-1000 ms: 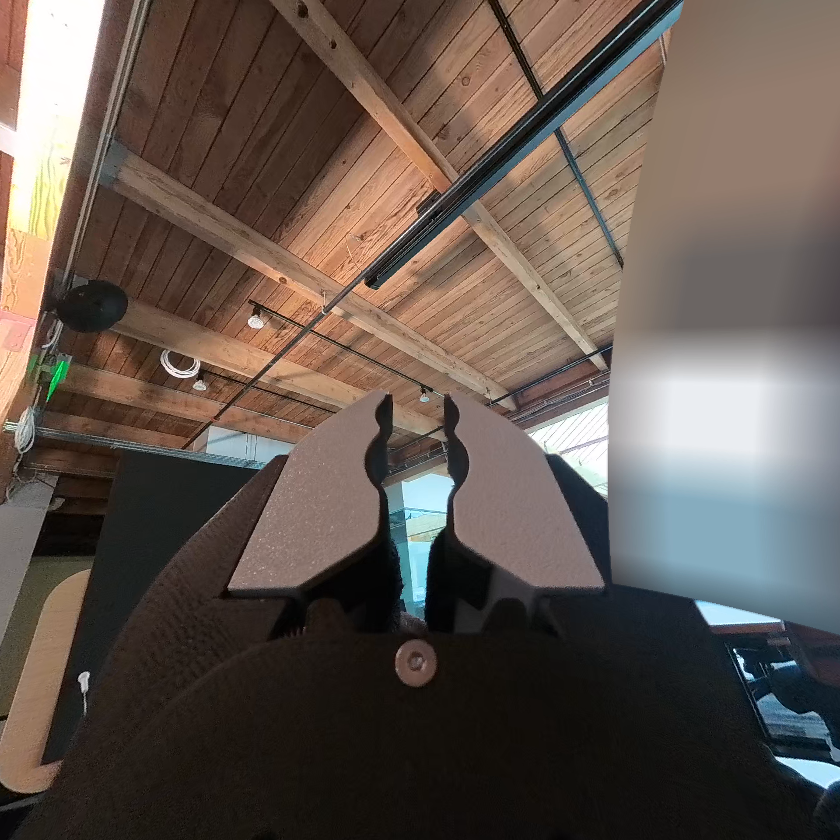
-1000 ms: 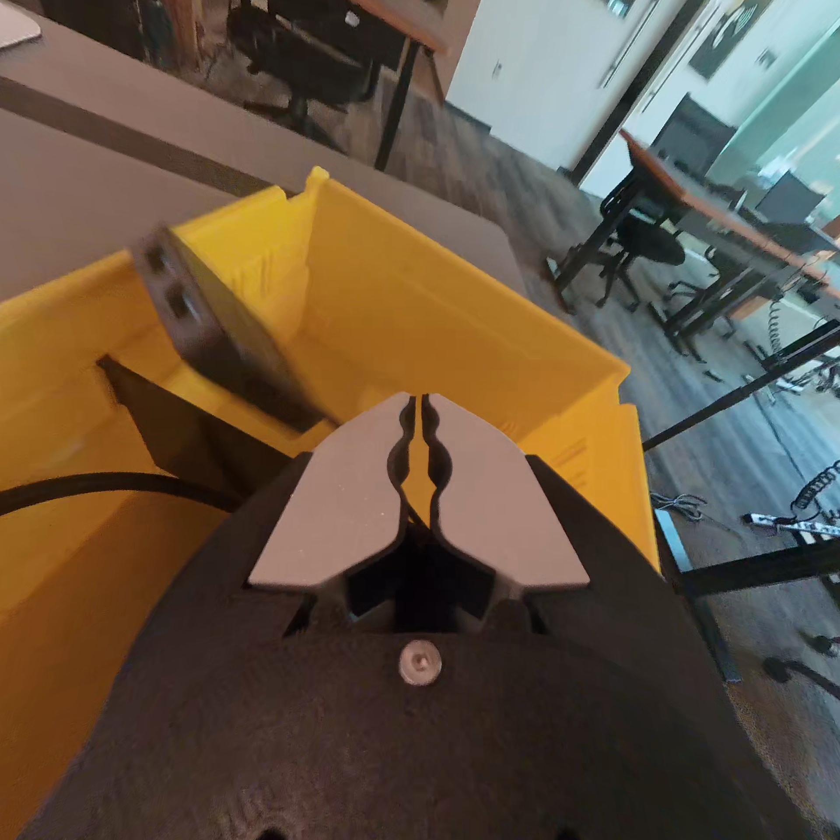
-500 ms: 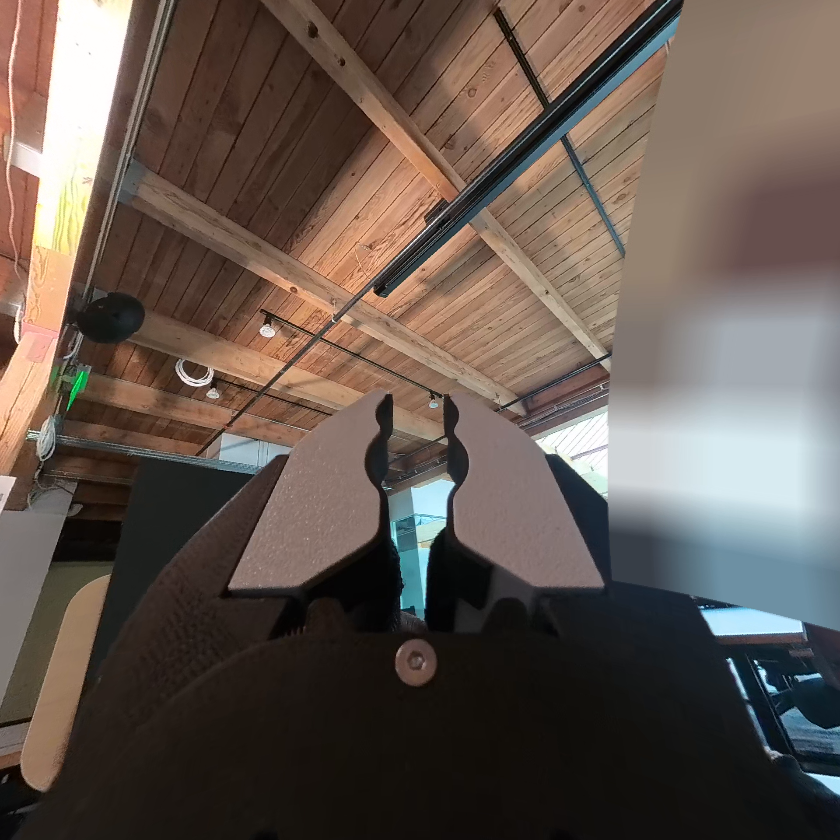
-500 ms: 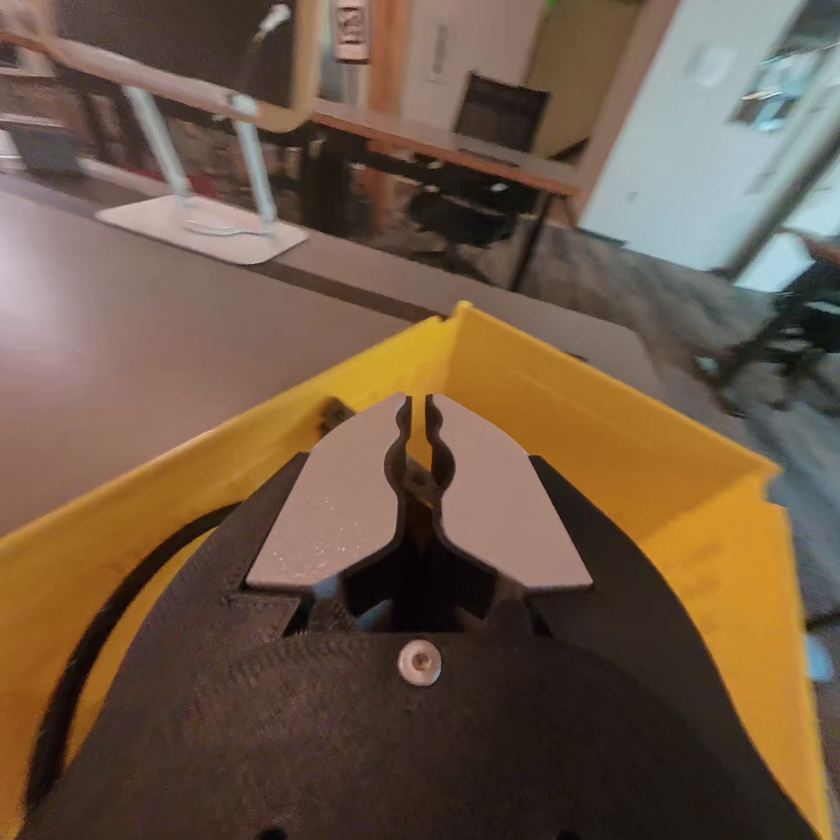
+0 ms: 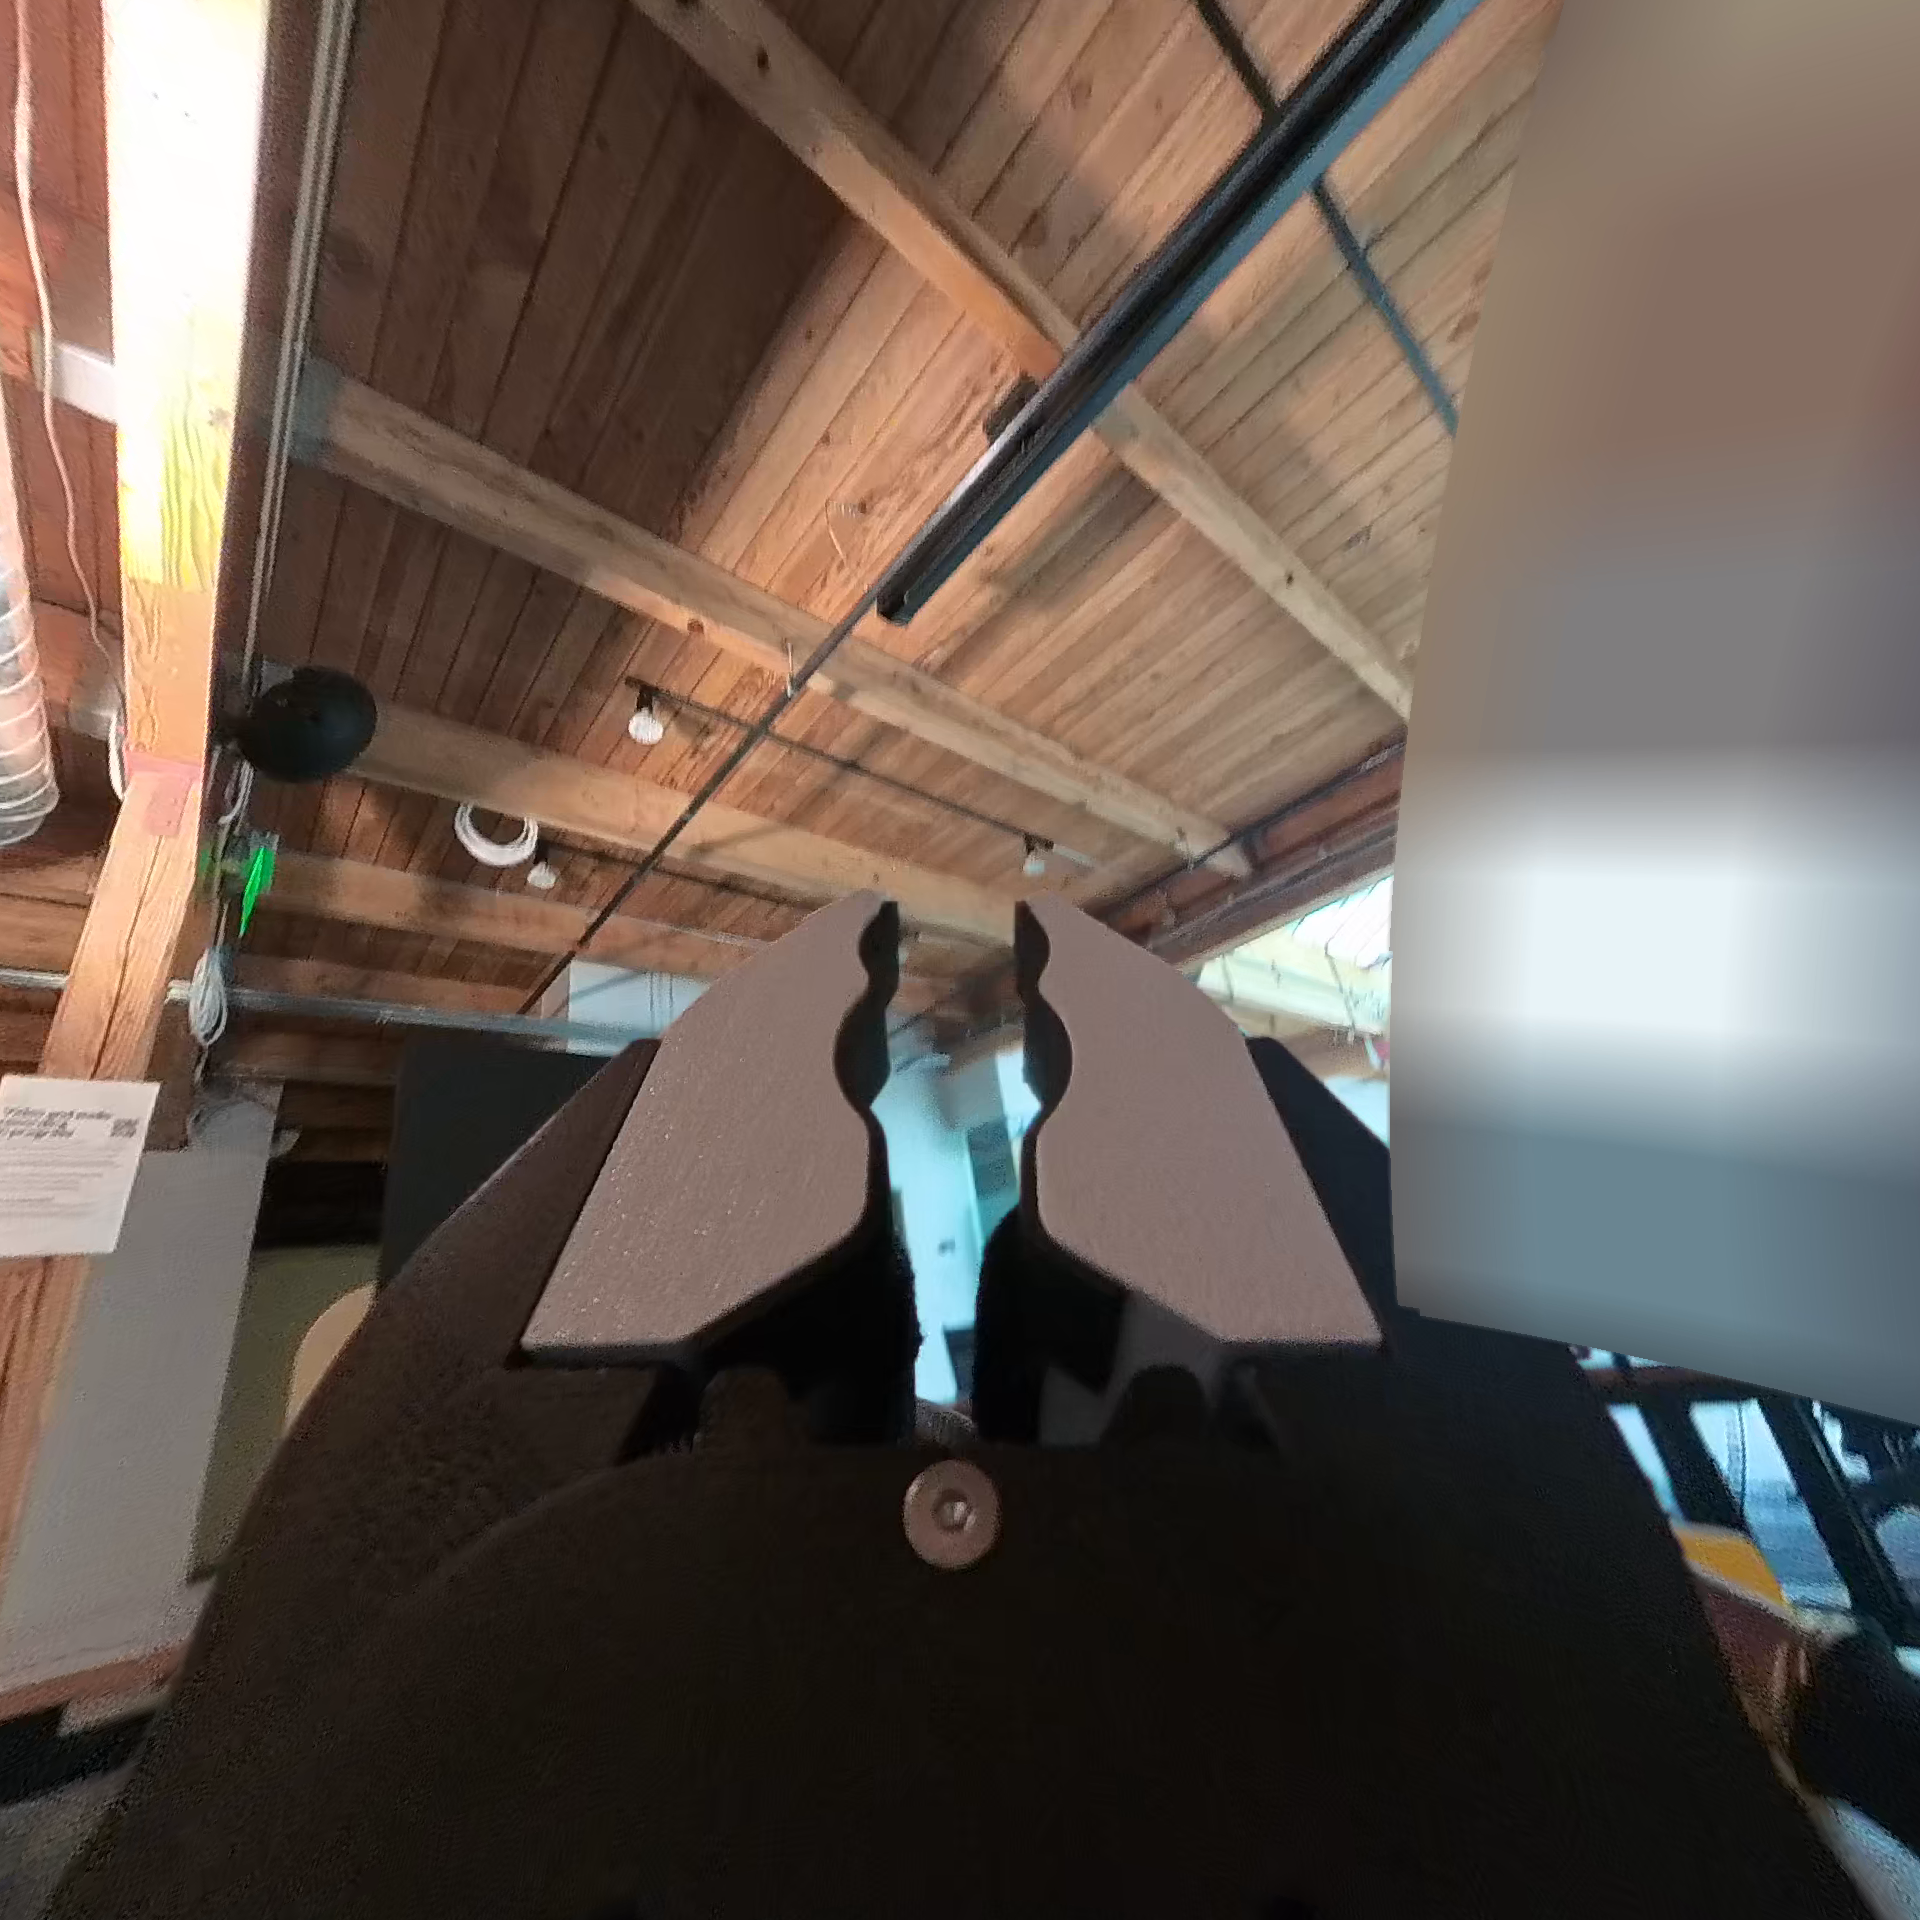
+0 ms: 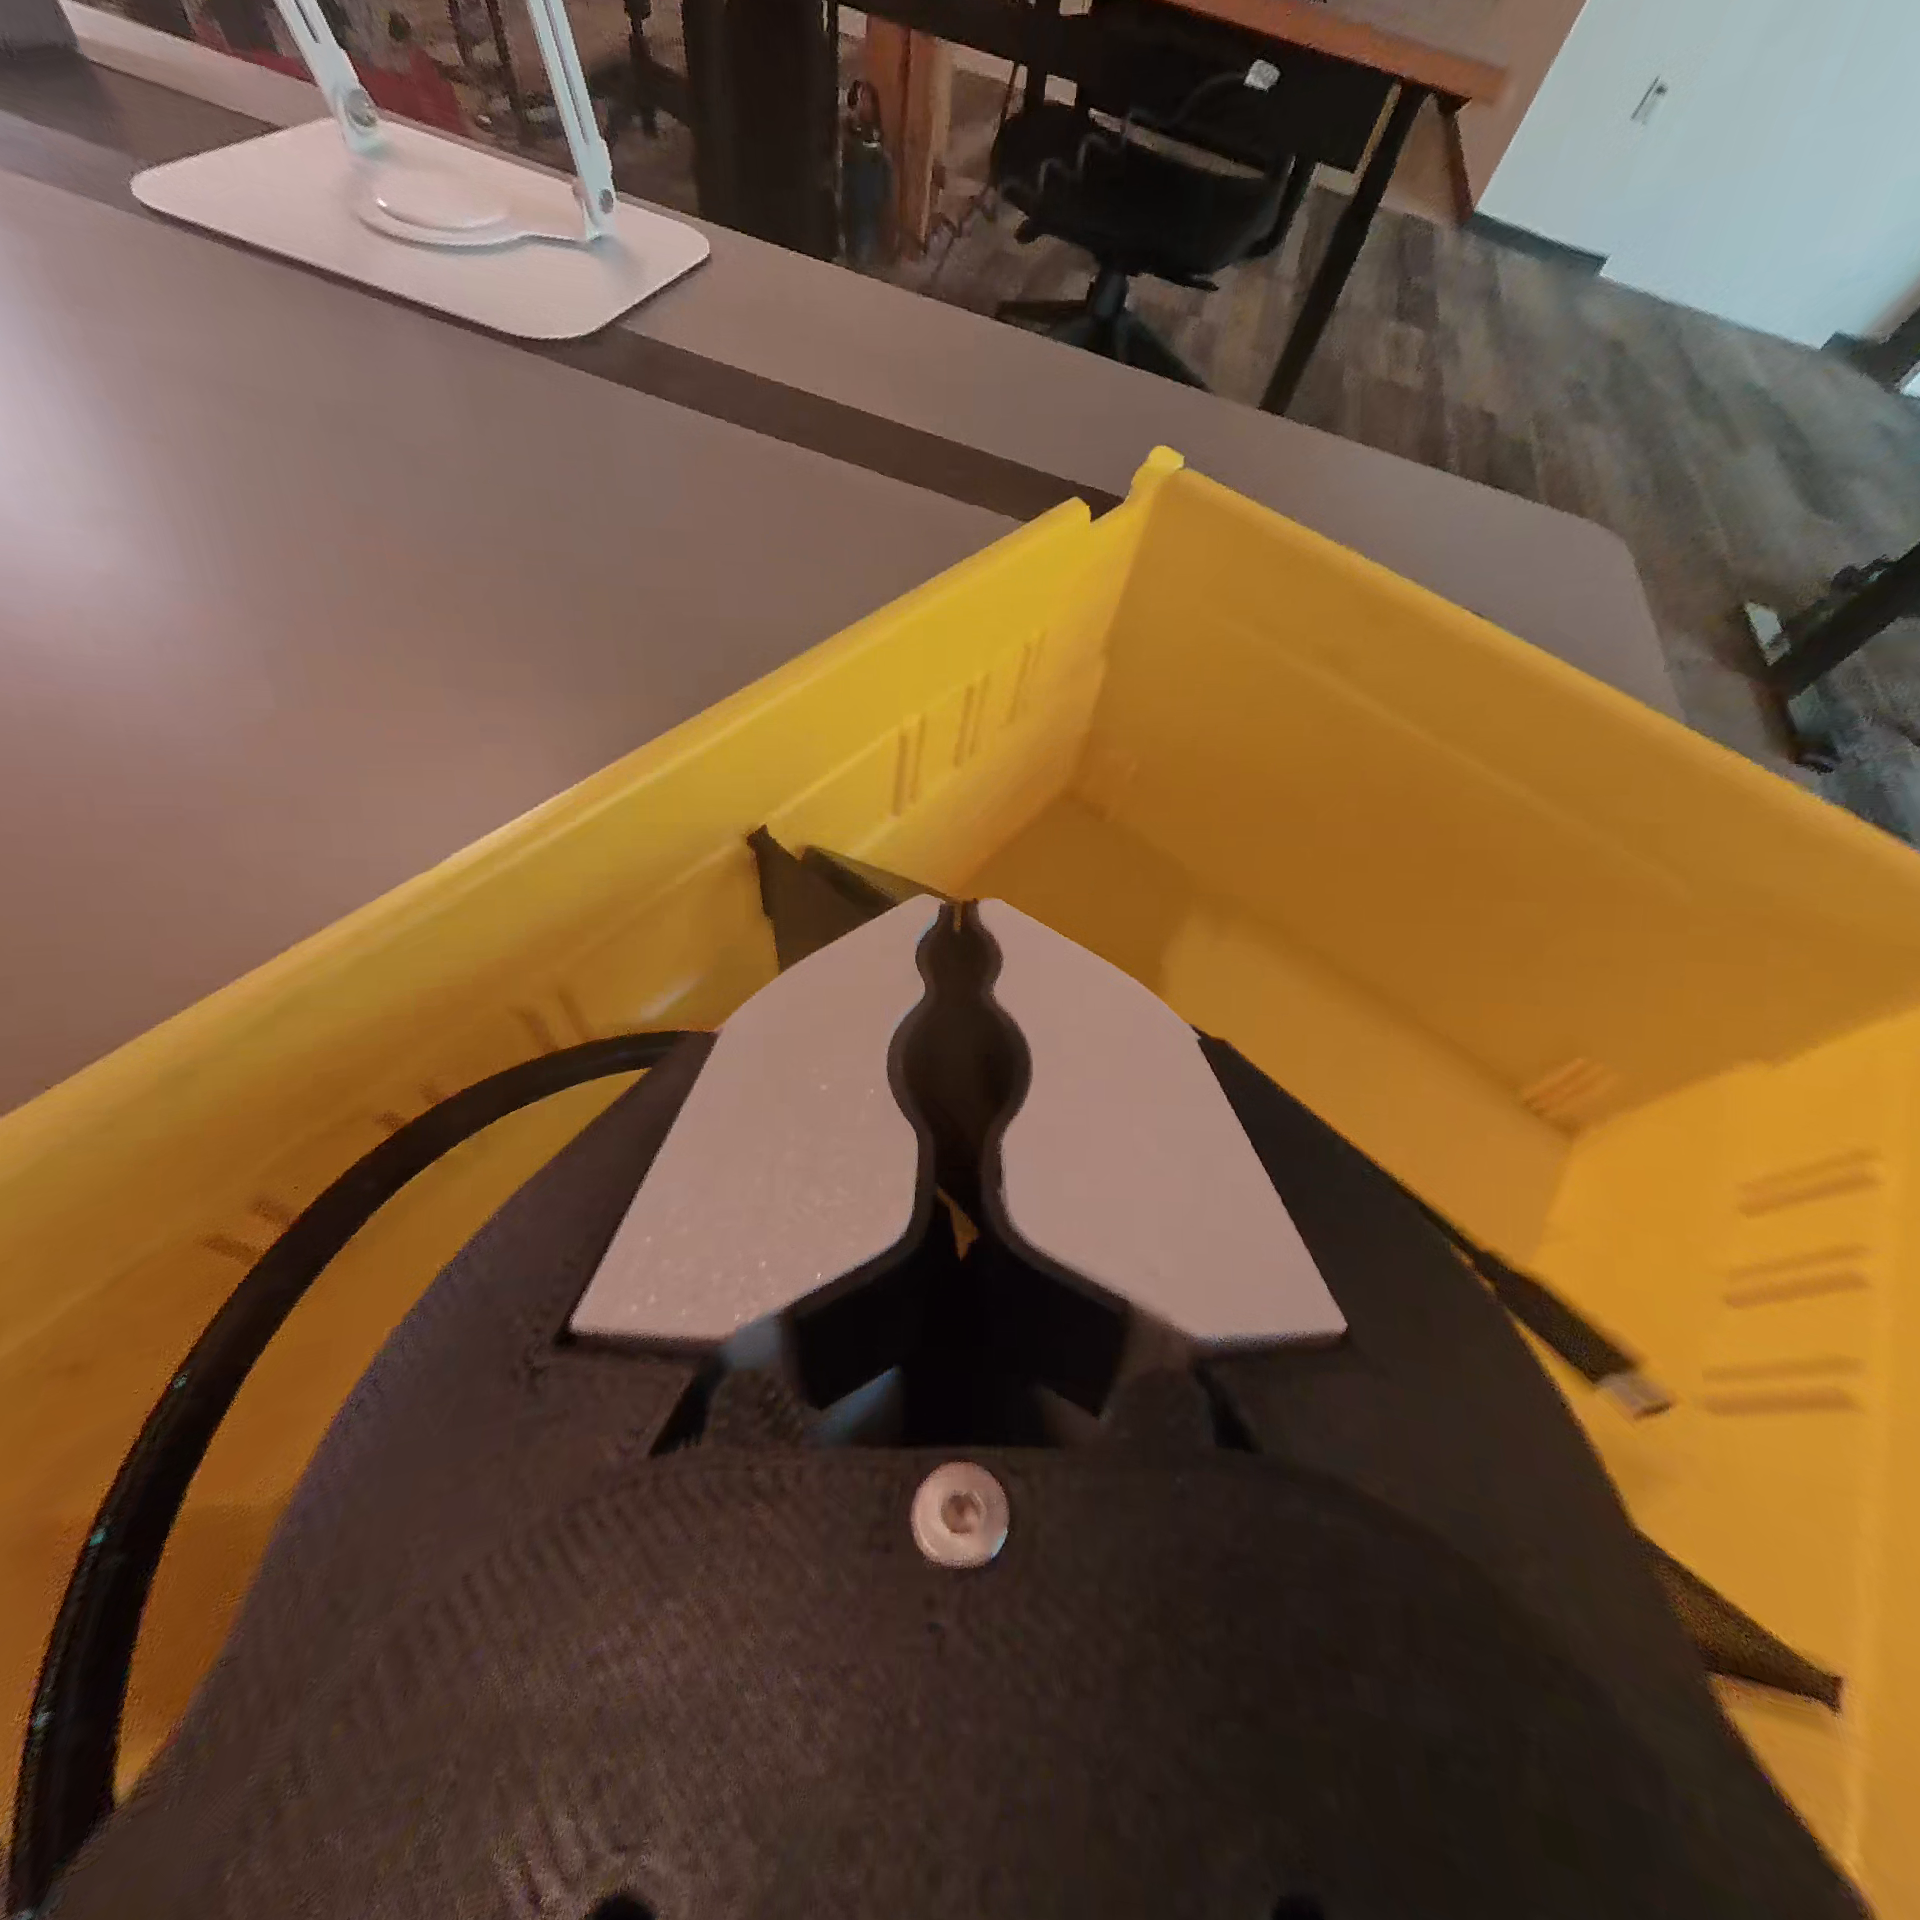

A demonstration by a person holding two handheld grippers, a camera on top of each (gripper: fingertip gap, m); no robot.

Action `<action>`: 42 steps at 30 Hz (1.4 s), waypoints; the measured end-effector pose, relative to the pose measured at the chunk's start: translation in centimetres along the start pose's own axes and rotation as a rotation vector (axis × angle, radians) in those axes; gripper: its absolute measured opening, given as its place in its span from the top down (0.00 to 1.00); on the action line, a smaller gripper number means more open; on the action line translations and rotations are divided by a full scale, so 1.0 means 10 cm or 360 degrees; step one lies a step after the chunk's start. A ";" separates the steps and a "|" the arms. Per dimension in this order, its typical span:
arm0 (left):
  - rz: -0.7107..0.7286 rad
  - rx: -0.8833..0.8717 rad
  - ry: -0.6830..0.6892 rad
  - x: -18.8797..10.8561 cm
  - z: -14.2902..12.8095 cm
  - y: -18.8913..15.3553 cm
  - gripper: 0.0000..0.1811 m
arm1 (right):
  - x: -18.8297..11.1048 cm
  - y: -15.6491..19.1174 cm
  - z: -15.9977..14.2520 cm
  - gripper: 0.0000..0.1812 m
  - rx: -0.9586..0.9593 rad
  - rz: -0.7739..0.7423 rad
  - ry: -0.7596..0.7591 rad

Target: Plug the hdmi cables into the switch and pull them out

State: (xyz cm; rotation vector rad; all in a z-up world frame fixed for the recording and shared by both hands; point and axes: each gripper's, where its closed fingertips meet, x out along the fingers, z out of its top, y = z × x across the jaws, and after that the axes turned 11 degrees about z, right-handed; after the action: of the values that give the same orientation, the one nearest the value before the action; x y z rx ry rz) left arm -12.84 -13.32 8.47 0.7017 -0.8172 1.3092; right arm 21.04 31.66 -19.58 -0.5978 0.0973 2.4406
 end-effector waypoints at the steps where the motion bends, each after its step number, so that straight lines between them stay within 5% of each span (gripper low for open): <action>1: -0.0001 0.0045 0.0098 0.01 -0.06 0.03 0.89 | -0.01 0.00 0.00 0.99 0.0015 0.0002 0.0008; 4: -0.0037 0.0206 0.0543 -0.06 -0.33 0.15 0.88 | -0.08 0.04 0.08 0.92 -0.0021 0.0068 -0.0050; 8: 0.0011 0.0409 0.1103 -0.35 -0.65 0.42 0.86 | -0.34 0.09 0.50 0.83 0.0089 0.0189 -0.0554; 13: 0.0178 0.0774 0.1656 -0.79 -1.07 0.89 0.76 | -0.85 0.09 0.95 0.52 0.0128 0.0217 -0.1092; 16: 0.0342 0.1117 0.2046 -1.14 -1.39 1.35 0.67 | -1.11 0.14 1.14 0.42 0.0069 0.0201 -0.1255; 20: 0.0682 0.1552 0.2550 -1.65 -1.64 2.06 0.65 | -1.40 0.29 1.37 0.41 -0.0023 0.0220 -0.1474; 24: 0.0667 0.1477 0.2630 -1.87 -2.02 2.29 0.64 | -1.51 0.44 1.46 0.43 -0.0075 0.0277 -0.1531; 30: 0.0615 0.1629 0.2656 -1.98 -2.23 2.45 0.65 | -1.57 0.51 1.51 0.46 -0.0154 0.0229 -0.1534; 39: 0.0531 0.1935 0.2726 -2.13 -2.39 2.63 0.89 | -1.50 0.59 1.51 0.47 -0.0213 0.0254 -0.1489; 42: 0.0567 0.1932 0.2610 -2.02 -2.33 2.61 0.89 | -1.49 0.61 1.51 0.48 -0.0235 0.0257 -0.1475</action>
State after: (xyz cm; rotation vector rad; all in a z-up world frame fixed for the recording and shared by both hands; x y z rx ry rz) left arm -37.36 -1.42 -21.41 0.1149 1.3325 2.0466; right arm 22.05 21.60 0.10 0.5358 -0.4265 2.6464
